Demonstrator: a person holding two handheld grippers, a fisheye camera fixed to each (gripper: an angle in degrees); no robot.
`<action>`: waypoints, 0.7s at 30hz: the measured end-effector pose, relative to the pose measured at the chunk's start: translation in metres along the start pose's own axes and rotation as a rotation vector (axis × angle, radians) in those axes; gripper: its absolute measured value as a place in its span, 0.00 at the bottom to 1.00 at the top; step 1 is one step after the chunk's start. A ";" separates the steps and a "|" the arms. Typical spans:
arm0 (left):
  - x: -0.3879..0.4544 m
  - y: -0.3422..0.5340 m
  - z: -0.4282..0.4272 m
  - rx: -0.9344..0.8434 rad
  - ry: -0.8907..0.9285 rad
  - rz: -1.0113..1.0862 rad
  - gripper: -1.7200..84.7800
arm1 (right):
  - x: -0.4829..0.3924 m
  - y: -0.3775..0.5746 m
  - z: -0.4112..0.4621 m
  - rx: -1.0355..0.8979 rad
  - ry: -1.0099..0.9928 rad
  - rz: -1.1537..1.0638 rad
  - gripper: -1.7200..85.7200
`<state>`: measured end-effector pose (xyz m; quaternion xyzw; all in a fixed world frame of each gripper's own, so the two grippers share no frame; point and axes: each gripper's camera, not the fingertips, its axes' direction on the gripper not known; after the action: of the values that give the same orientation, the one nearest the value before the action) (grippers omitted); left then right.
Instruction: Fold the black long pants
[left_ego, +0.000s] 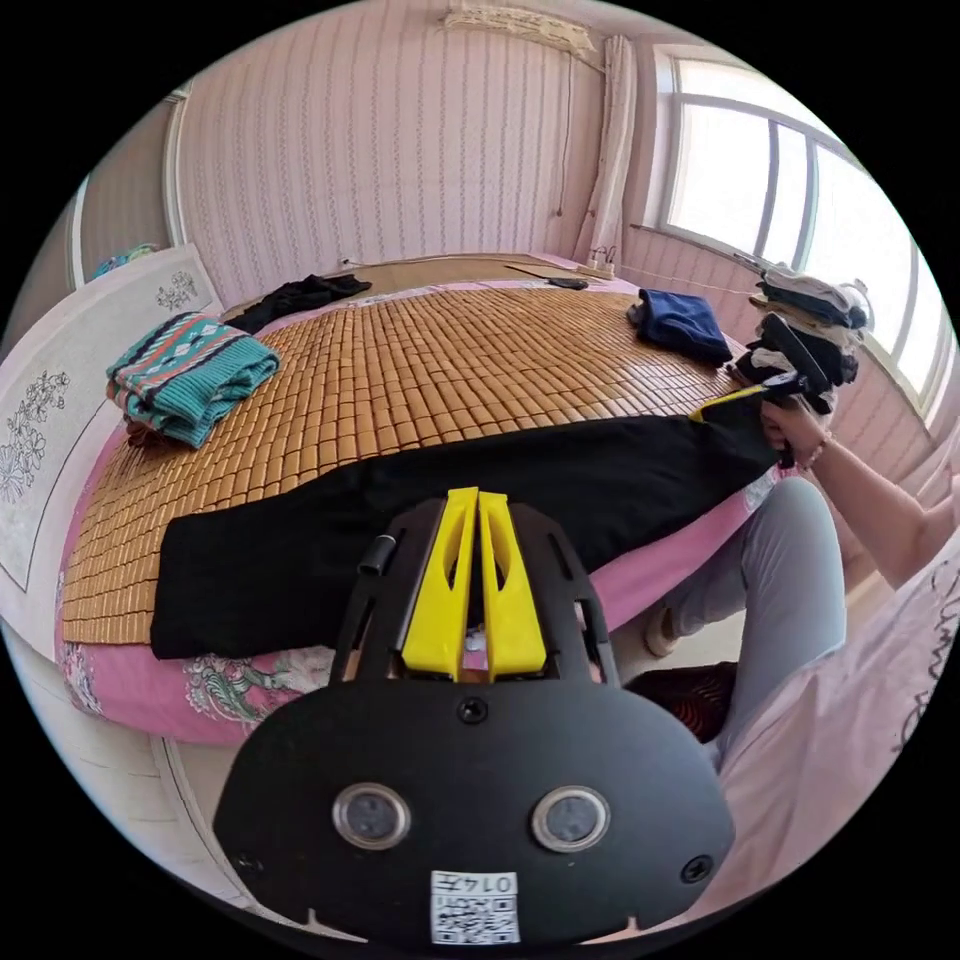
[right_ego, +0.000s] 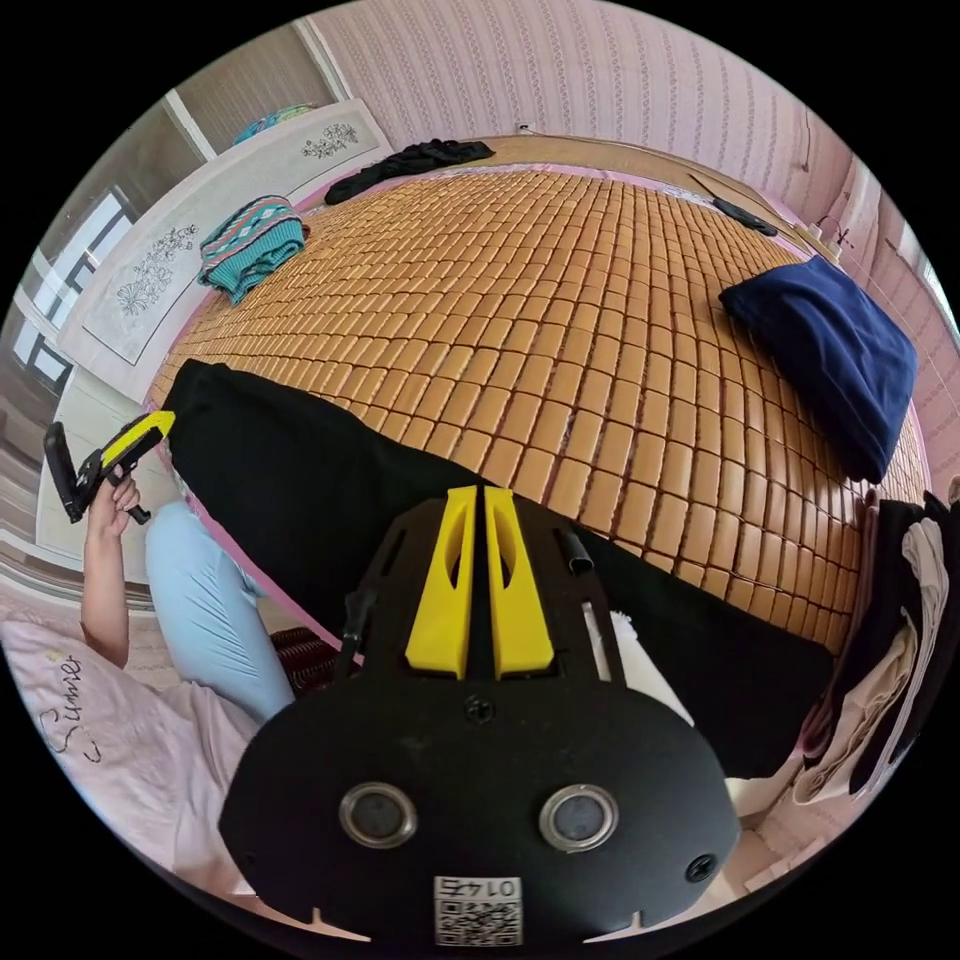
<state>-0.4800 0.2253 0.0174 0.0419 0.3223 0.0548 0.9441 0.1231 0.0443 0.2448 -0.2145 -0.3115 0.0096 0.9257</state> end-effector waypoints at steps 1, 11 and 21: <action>0.013 0.005 0.004 -0.001 0.035 0.010 0.01 | 0.005 0.000 0.001 0.008 -0.010 0.031 0.02; 0.035 0.024 0.059 -0.079 0.130 -0.050 0.01 | -0.056 0.001 0.001 0.120 0.022 -0.102 0.01; -0.051 0.052 -0.018 0.125 0.063 -0.318 0.01 | -0.078 0.002 0.013 0.049 0.050 -0.156 0.01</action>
<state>-0.5349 0.2713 0.0399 0.0473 0.3572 -0.1140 0.9258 0.0532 0.0395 0.2085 -0.1670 -0.3036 -0.0601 0.9361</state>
